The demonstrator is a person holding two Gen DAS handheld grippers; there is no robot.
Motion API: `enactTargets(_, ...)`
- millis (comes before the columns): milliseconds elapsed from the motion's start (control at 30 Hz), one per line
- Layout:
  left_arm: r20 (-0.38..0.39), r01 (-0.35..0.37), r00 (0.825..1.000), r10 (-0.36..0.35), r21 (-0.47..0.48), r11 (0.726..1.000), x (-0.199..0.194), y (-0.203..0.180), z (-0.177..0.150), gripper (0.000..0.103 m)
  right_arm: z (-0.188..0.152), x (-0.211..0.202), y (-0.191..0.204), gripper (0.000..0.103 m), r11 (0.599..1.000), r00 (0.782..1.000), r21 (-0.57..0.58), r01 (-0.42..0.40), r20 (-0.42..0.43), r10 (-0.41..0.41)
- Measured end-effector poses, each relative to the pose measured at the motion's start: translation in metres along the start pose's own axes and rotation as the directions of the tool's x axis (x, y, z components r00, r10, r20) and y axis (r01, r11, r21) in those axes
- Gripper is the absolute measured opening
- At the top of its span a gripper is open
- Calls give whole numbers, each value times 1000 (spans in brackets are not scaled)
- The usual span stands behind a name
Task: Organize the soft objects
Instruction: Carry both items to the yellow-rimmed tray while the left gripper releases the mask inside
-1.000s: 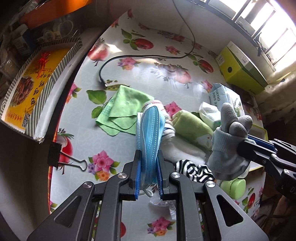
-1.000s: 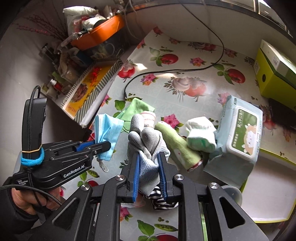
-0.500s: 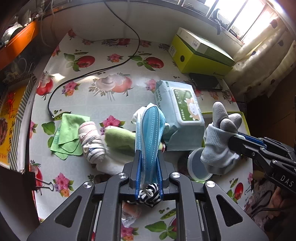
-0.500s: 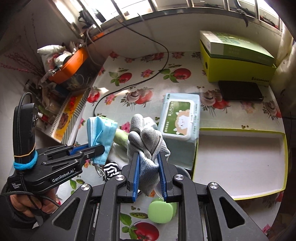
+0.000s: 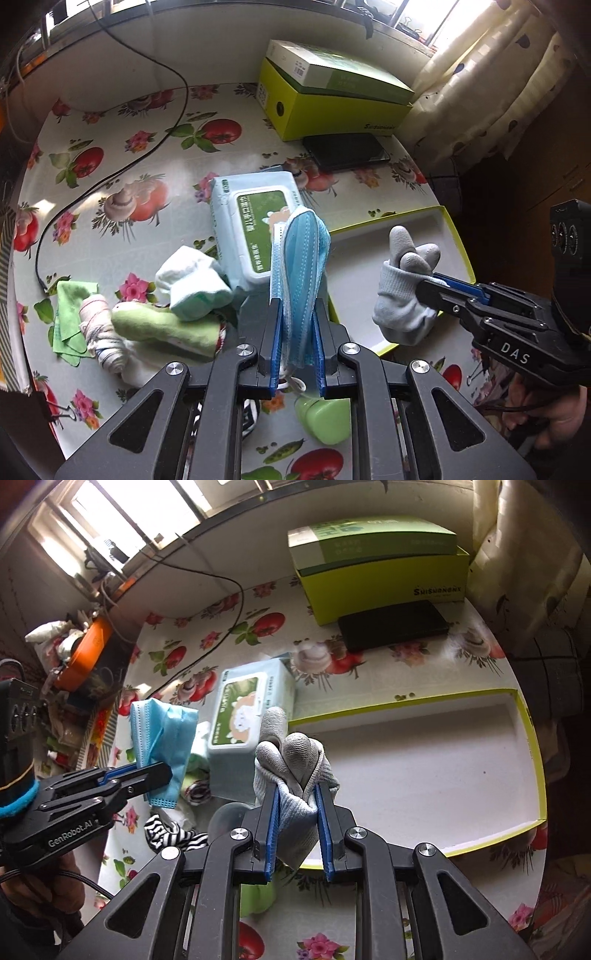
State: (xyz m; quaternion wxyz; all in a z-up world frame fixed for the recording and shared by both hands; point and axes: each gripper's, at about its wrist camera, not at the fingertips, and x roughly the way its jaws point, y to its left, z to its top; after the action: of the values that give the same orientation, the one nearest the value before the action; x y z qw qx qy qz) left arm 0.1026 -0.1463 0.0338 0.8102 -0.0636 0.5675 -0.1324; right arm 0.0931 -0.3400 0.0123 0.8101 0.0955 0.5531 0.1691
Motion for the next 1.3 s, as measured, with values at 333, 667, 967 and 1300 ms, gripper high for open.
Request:
enactTargets(333, -48, 35, 998, -31, 74, 997, 37, -41, 30, 15, -7, 29, -39, 18, 998, 997, 69, 16, -78, -11)
enactTargets(667, -112, 80, 991, -76, 33, 996, 72, -57, 44, 15, -4, 35, -59, 18, 993, 996, 114, 9, -87, 1)
enactTargets(967, -179, 82, 980, -82, -6, 997, 101, -63, 40, 15, -4, 27, -76, 18, 989, 997, 148, 23, -78, -12)
enactTargets(1300, -199, 78, 975, -99, -112, 991, 109, -55, 32, 21, 1, 28, -75, 18, 990, 996, 139, 30, -88, -18)
